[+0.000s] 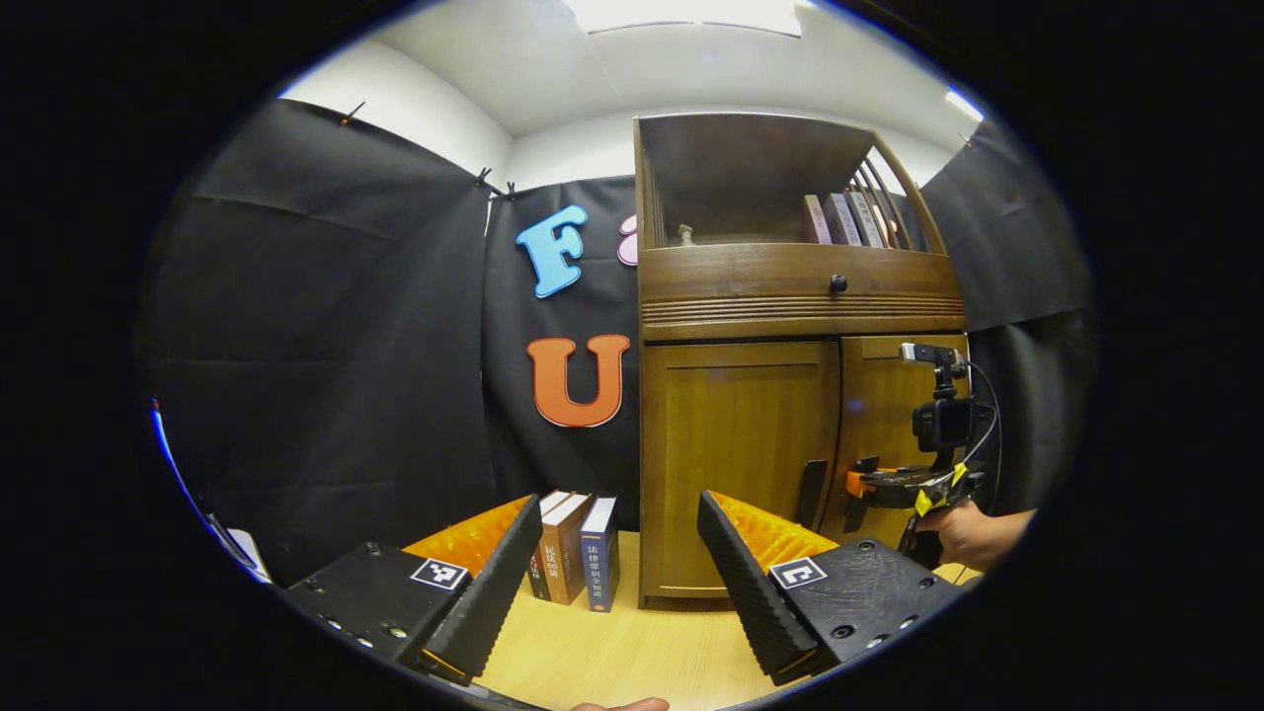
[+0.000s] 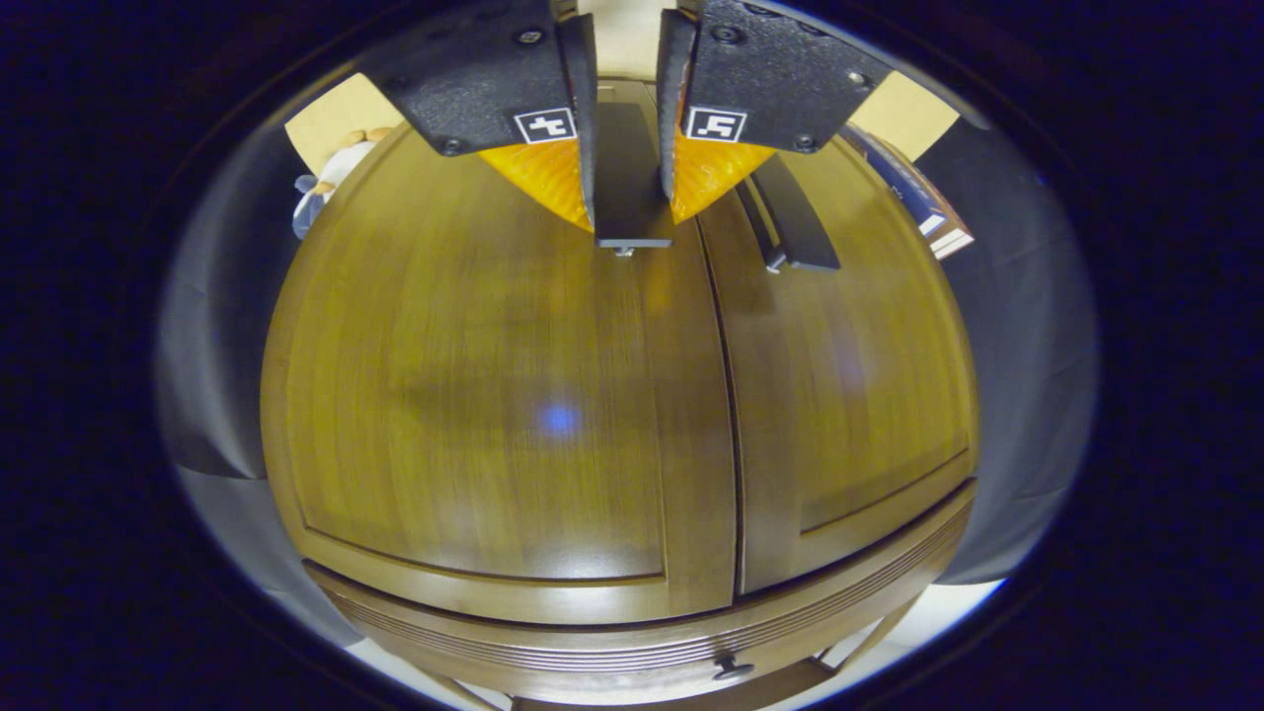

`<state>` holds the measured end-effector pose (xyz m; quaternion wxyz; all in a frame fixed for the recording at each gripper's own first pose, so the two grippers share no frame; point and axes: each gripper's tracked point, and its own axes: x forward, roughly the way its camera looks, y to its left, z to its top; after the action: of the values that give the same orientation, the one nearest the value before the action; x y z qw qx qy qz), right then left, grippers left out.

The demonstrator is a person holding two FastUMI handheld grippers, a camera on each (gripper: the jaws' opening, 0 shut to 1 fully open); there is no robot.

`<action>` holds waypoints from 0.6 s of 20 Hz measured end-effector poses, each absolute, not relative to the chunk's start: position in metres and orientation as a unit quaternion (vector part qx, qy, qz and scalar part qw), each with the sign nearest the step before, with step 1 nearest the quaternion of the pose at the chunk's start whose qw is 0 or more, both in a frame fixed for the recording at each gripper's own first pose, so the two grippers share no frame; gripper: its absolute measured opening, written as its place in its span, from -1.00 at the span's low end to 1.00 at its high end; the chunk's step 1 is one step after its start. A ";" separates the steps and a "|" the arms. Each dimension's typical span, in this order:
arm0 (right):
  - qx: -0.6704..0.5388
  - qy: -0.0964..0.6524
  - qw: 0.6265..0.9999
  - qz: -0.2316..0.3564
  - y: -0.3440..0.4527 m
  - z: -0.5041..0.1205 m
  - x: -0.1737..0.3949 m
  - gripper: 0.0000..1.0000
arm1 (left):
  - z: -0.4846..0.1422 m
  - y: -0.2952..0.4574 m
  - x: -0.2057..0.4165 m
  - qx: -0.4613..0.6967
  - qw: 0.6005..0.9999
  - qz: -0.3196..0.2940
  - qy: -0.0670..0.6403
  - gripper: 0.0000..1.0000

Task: Open the right door of the double-door shoe cabinet with the right hand, and open the left door with the left hand.

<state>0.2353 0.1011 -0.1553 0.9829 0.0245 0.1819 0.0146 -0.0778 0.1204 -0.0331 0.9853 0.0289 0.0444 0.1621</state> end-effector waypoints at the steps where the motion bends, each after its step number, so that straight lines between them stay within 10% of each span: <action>1: 0.024 0.180 0.983 0.014 0.101 -0.155 0.230 -0.45 | -0.032 0.120 -0.081 0.030 0.985 0.164 0.044 0.90; 12: 0.021 0.170 0.985 0.033 0.090 -0.150 0.179 -0.45 | -0.036 0.097 -0.079 0.021 0.989 0.140 0.046 0.90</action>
<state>0.1786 0.0903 -0.1500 0.9846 0.0210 0.1700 0.0334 -0.0790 0.0972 -0.0365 0.9889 0.0213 0.0460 0.1395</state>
